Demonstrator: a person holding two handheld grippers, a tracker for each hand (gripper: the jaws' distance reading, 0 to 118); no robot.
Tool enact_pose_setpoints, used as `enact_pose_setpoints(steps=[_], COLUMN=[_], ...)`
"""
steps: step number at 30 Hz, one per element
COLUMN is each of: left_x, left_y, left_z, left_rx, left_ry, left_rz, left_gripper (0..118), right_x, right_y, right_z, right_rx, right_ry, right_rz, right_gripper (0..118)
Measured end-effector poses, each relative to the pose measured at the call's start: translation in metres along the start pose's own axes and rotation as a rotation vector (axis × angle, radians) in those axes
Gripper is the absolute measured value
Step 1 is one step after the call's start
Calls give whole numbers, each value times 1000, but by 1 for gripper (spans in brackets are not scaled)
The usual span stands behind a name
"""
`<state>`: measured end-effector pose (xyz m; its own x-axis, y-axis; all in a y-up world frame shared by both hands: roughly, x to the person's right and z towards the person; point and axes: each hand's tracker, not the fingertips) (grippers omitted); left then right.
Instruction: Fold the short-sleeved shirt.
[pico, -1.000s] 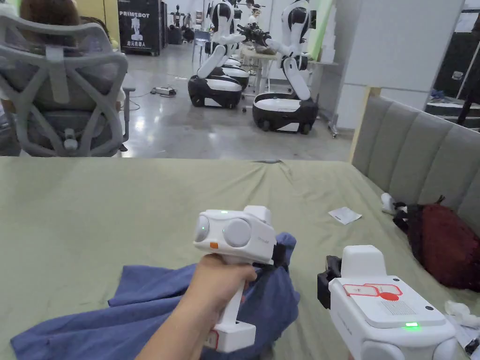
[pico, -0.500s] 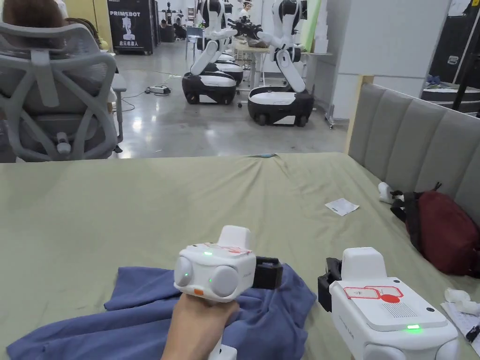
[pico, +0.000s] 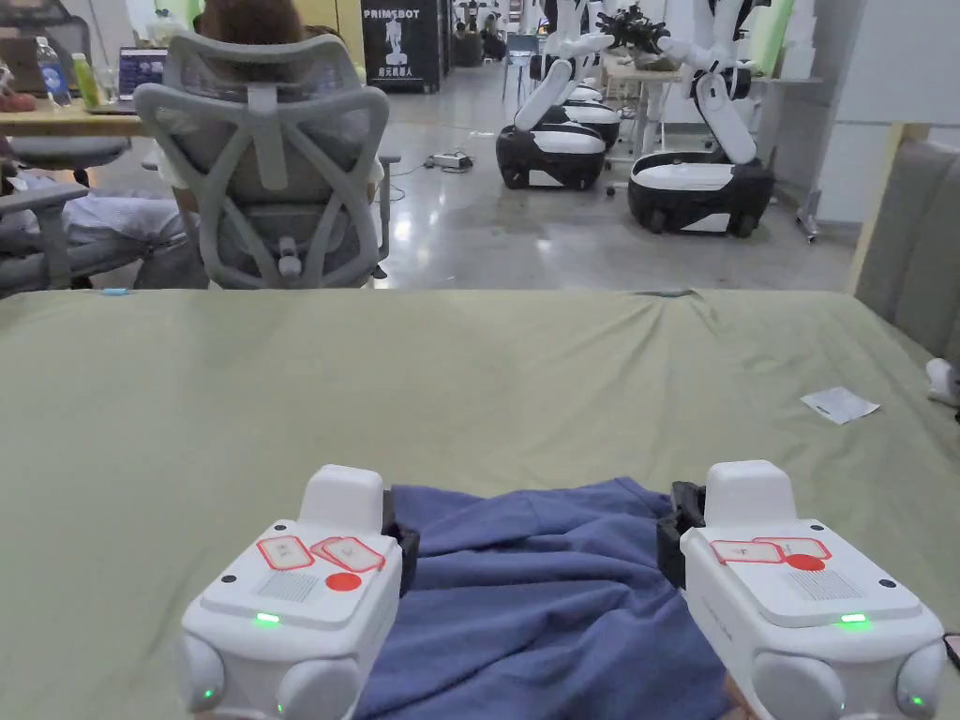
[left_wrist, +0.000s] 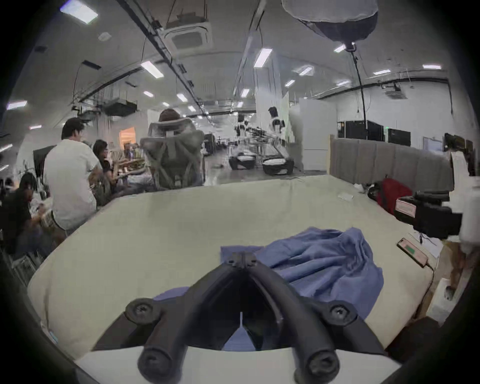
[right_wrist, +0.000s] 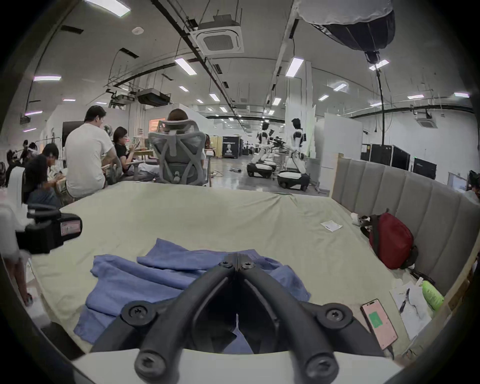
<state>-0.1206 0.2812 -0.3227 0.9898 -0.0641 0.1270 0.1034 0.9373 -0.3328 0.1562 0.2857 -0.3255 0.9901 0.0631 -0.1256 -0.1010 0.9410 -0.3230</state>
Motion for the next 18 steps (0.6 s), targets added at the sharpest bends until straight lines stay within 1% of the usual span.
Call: enact_pose_setpoints(steps=[2,4,5,7,8,9,11,12,13,14,15,16,17,18], left_x=[-32,-74,-96,-129,-142,-154,-172,-179,-184,-178,-175,-174,-172,-174], left_y=[14,21,21,19,14,9,0,-6,-12,-12,-16,-19,-23,-25], left_z=[-18,-50,-70,-109,-126,-140,-157,-166,-174,-168,-172,-176,-181,-188], left_rx=[-119,-284,-368,-526,-577,-628,-708,-725,-742,-764,-796,-817,-824,-825], left_ry=[21,-25,-35,-22,11,10,-36,-46,-37,-19,10,56,94,131], left_rz=[64,202,243,243,262,288,496,565,600,595,572,553,531,511], left_gripper=[0,0,0,0,0,0,0,0,0,0,5,39,75,102], right_x=[-2,-1,0,1,2,2,2,2,3,4,5,6,7,8], right_y=[0,-2,-3,-5,-7,-8,-9,-11,-12,-12,-13,-14,-15,-15], right_z=[-1,0,-1,-5,-6,-8,-13,-14,-17,-20,-22,-24,-26,-28], right_rx=[-6,-12,-18,-30,-35,-38,-49,-53,-58,-64,-68,-75,-80,-85], right_ry=[7,13,14,18,18,19,18,19,18,15,14,10,6,2], right_rz=[9,14,16,14,12,12,14,17,20,21,23,25,27,28], right_gripper=[0,0,0,0,0,0,0,0,0,0,0,0,0,0])
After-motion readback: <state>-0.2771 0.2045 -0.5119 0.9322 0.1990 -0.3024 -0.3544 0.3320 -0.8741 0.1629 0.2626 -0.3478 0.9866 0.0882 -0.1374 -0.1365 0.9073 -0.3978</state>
